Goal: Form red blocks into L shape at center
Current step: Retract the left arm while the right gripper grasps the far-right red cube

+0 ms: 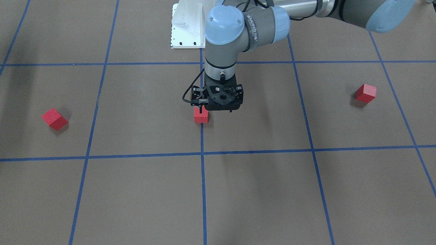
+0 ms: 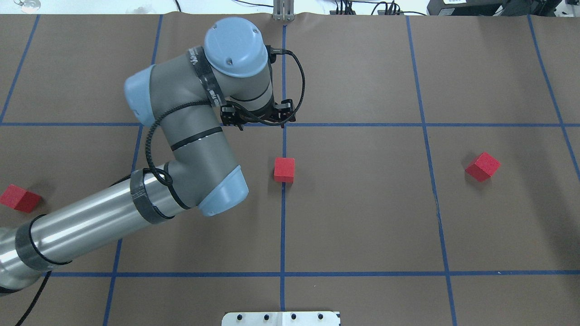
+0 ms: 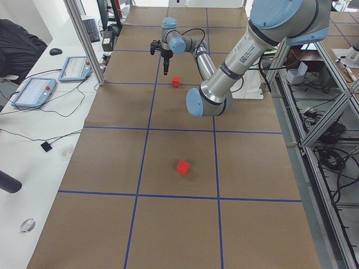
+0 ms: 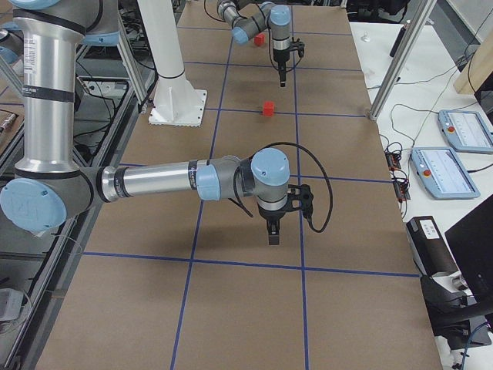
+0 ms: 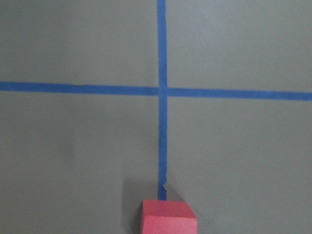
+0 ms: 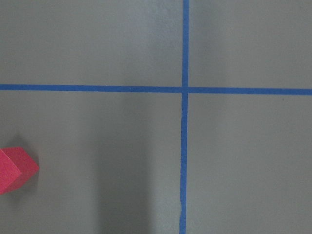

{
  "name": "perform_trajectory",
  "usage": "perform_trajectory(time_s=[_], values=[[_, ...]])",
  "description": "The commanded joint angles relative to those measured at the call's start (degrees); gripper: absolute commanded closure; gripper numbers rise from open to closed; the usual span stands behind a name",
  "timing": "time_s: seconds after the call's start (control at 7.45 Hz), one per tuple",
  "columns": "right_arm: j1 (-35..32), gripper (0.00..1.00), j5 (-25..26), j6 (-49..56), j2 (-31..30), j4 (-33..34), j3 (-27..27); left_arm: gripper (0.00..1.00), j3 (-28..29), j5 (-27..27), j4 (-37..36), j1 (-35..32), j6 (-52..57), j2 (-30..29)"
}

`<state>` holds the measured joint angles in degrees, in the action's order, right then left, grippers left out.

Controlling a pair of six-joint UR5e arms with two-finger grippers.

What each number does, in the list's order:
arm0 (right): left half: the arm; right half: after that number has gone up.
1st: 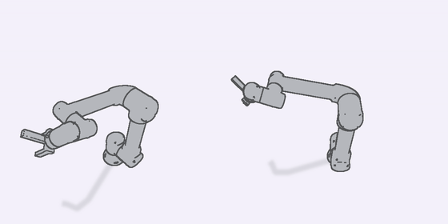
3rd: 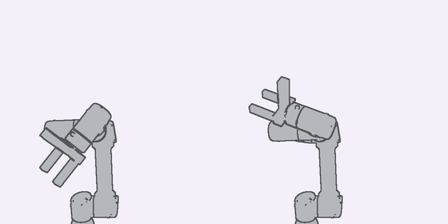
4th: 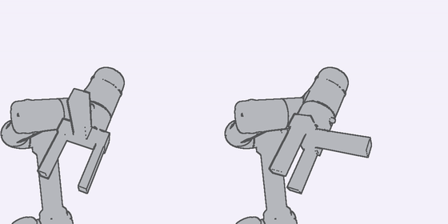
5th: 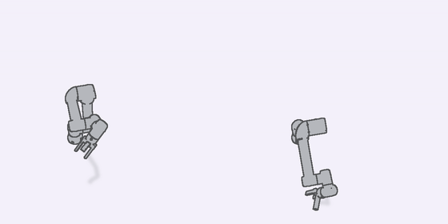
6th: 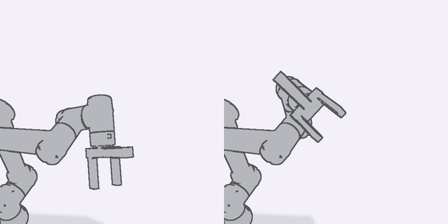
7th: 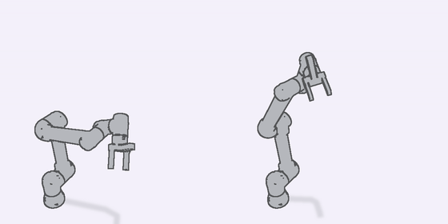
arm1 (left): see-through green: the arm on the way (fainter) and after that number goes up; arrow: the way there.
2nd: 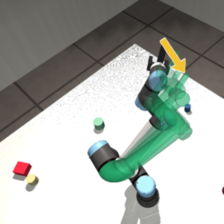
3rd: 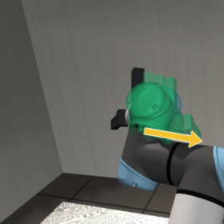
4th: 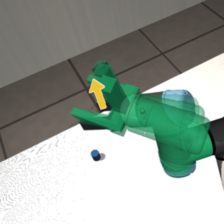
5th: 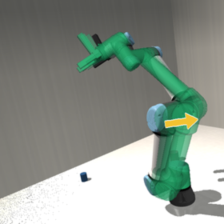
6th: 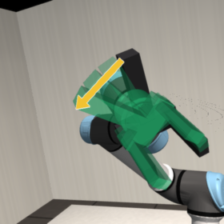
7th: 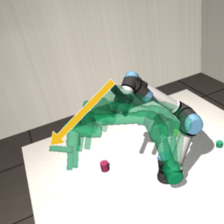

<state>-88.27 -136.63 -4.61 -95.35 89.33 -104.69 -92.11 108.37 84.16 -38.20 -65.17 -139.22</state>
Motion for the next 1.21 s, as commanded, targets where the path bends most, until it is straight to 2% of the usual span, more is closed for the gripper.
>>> perform_trajectory(time_s=[0.0, 0.13, 0.4, 0.54, 0.67, 0.94, 1.07], values=[[5.98, 0.01, -0.3, -4.25, 1.13, -2.03, -1.21, 0.0, -8.67, 2.35, -1.46, -8.69, 11.5, 11.71], [8.26, 0.01, -0.3, -4.53, -0.43, -9.27, -1.21, 0.0, -10.27, 5.86, -1.28, -14.04, 17.47, 16.12], [13.1, 0.01, 0.14, -5.4, -3.61, -22.3, -1.04, 0.0, -12.39, 8.87, -0.76, -20.4, 26.81, 22.74], [15.12, 0.01, -0.3, -5.15, -4.48, -26.79, -1.13, 0.0, -12.65, 8.97, -0.67, -20.6, 27.28, 23.46], [20.1, 0.01, -0.13, -6.89, -4.49, -31.97, -1.13, 0.0, -12.66, 8.97, -0.67, -20.6, 27.29, 23.73], [27.24, 0.01, 1.62, -10.59, -2.47, -32.02, -1.04, 0.0, -12.83, 8.97, -0.49, -20.77, 27.38, 24.77], [30.32, 0.01, 6.24, -10.6, -2.38, -32.2, -1.04, 0.0, -12.66, 9.05, -0.58, -22.25, 29.55, 25.13]])
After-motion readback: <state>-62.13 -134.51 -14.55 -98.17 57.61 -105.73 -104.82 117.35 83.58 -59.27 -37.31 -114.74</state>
